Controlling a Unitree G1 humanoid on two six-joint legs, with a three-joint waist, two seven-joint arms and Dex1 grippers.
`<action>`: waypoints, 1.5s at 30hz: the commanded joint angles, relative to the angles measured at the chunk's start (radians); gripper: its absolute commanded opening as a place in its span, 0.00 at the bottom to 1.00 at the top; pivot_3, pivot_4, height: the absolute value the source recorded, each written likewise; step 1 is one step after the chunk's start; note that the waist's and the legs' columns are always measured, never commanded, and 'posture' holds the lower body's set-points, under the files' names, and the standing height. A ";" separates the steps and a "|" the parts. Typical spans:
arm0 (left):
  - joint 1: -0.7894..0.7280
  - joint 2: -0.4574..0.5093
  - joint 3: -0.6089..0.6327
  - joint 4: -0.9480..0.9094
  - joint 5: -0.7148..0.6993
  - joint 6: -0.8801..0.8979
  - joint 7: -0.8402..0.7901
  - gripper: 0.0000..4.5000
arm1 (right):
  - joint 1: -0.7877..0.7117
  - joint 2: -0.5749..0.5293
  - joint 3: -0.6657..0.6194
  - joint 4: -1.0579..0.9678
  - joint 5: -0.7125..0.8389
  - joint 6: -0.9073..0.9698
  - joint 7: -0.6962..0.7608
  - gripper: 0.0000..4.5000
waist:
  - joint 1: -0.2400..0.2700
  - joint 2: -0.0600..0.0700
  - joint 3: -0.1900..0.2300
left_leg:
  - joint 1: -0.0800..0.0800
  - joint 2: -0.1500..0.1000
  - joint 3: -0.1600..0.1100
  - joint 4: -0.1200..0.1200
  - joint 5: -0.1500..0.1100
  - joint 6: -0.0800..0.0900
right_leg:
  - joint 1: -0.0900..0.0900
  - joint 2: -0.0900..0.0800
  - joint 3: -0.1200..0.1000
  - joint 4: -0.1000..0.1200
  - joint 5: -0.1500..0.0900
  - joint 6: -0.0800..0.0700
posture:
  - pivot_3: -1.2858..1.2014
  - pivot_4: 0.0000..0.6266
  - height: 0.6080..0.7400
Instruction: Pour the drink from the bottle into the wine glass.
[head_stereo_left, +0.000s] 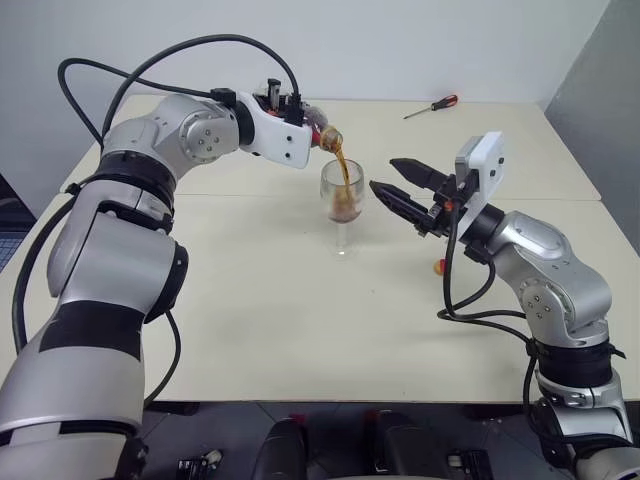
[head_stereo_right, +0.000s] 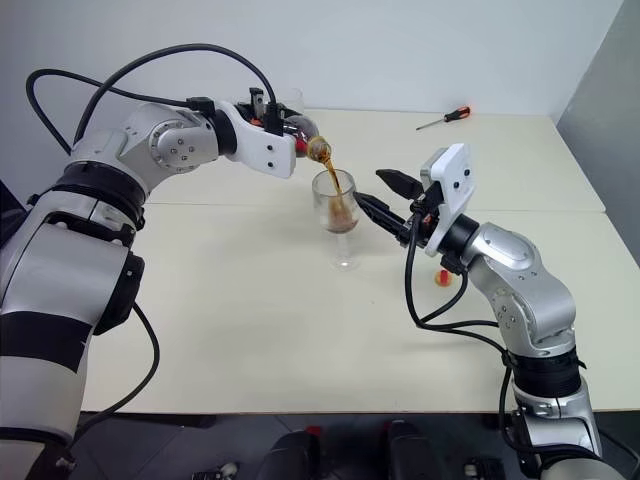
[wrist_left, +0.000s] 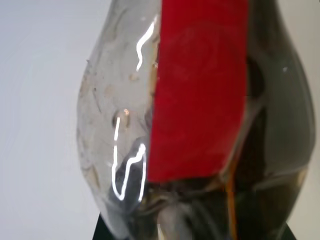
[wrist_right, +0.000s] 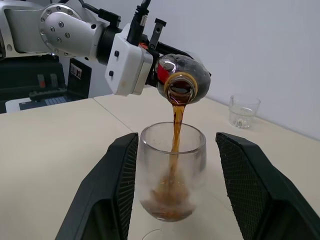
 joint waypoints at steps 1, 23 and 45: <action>-0.061 0.022 0.005 -0.015 -0.001 -0.003 0.030 0.22 | -0.010 -0.002 -0.017 -0.020 0.000 -0.020 0.006 0.59 | 0.000 0.000 0.000 | 0.000 0.000 0.000 0.000 0.000 0.000 | 0.000 0.000 0.000 0.000 0.000 0.000 | 0.52 0.24 1.00; -0.078 0.020 -0.007 -0.013 0.016 -0.002 0.047 0.22 | -0.017 -0.003 -0.016 -0.016 -0.001 -0.017 0.006 0.59 | 0.000 0.000 0.000 | 0.000 0.000 0.000 0.001 0.000 0.000 | 0.000 0.000 0.000 0.001 0.000 0.000 | 0.52 0.24 1.00; -0.090 0.017 -0.026 -0.008 0.020 0.002 0.062 0.22 | -0.019 0.002 -0.014 -0.013 -0.001 -0.016 0.009 0.59 | 0.000 0.000 0.000 | 0.000 0.000 0.000 0.002 0.000 0.000 | -0.001 0.000 0.000 0.003 0.000 0.000 | 0.52 0.24 1.00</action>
